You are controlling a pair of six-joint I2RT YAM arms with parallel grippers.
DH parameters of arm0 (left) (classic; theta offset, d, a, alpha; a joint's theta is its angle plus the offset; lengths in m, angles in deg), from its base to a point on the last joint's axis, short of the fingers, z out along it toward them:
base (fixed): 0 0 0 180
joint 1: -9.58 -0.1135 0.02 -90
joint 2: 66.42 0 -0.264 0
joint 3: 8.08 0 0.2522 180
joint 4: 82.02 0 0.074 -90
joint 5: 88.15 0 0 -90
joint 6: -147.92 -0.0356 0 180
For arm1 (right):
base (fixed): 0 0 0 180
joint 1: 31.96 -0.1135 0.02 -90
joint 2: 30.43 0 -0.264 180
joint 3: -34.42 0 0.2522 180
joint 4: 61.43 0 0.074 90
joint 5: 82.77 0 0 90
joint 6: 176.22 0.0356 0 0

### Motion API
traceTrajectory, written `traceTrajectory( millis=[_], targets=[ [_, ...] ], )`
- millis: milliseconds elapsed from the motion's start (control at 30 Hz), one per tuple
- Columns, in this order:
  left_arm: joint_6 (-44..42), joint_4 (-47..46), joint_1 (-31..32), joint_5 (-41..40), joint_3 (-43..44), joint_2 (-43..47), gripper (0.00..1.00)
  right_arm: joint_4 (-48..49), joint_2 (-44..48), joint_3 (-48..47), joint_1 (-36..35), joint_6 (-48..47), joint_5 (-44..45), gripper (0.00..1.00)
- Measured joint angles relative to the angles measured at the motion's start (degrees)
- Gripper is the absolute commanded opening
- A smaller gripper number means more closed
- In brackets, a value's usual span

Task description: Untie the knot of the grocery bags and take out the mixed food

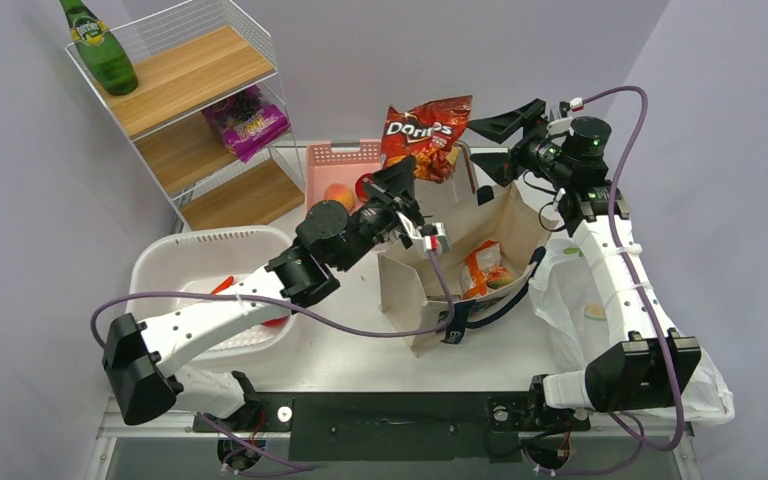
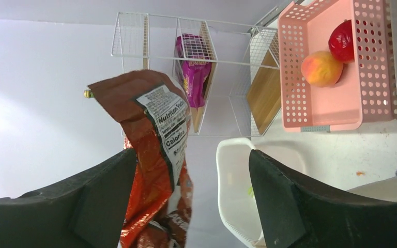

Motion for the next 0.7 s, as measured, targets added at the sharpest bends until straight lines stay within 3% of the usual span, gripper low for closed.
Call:
traceTrajectory(
  millis=[100,333,467,700],
  targets=[
    [5.8,5.0,-1.5,0.2,2.1,2.5,0.0,-0.3,0.0,0.0,0.2,-0.4,0.5,0.76],
    [29.4,28.2,-6.4,8.6,19.5,3.6,0.0,-0.8,-0.7,-1.9,1.3,-1.6,0.5,0.77],
    [41.1,34.9,-9.6,13.2,25.8,4.0,0.0,-0.3,-0.7,-2.8,3.5,-1.8,0.5,0.77],
    [48.0,42.1,-15.8,14.1,27.6,4.0,0.0,0.1,-0.7,-3.6,5.9,-2.2,0.5,0.77]
  ],
)
